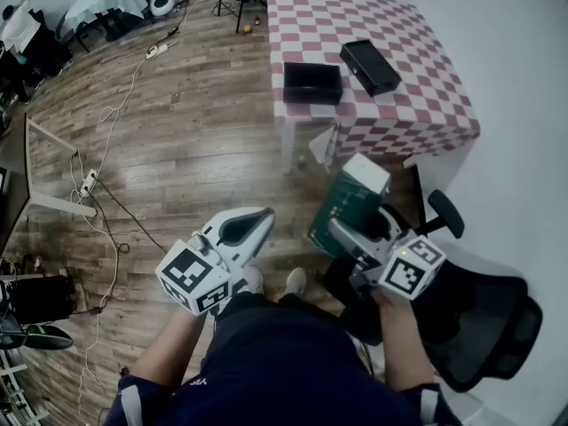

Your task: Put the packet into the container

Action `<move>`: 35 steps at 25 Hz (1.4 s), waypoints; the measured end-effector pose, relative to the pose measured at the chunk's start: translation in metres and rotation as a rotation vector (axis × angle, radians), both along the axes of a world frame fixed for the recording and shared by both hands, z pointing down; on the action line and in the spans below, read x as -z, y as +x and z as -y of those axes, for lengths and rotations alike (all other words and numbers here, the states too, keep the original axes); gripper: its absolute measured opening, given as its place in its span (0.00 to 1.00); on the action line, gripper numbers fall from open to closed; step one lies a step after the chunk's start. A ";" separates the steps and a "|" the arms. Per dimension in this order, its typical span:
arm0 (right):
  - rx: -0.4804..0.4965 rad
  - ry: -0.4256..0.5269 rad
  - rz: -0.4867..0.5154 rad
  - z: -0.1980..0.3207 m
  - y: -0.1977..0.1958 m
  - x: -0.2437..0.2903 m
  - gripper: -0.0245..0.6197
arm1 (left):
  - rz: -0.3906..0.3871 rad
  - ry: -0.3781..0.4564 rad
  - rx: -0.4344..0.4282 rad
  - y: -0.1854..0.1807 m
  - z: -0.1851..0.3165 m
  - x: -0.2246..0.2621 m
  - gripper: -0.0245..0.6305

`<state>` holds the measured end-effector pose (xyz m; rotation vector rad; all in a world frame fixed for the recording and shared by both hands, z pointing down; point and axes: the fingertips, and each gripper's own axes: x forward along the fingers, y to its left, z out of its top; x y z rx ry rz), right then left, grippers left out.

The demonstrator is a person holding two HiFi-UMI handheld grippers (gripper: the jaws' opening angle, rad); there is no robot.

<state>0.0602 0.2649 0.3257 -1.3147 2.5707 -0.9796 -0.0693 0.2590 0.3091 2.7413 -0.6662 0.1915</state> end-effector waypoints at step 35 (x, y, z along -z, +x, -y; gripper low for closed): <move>0.021 -0.020 0.017 0.003 0.086 -0.027 0.69 | 0.036 0.029 0.041 0.066 0.001 -0.009 0.07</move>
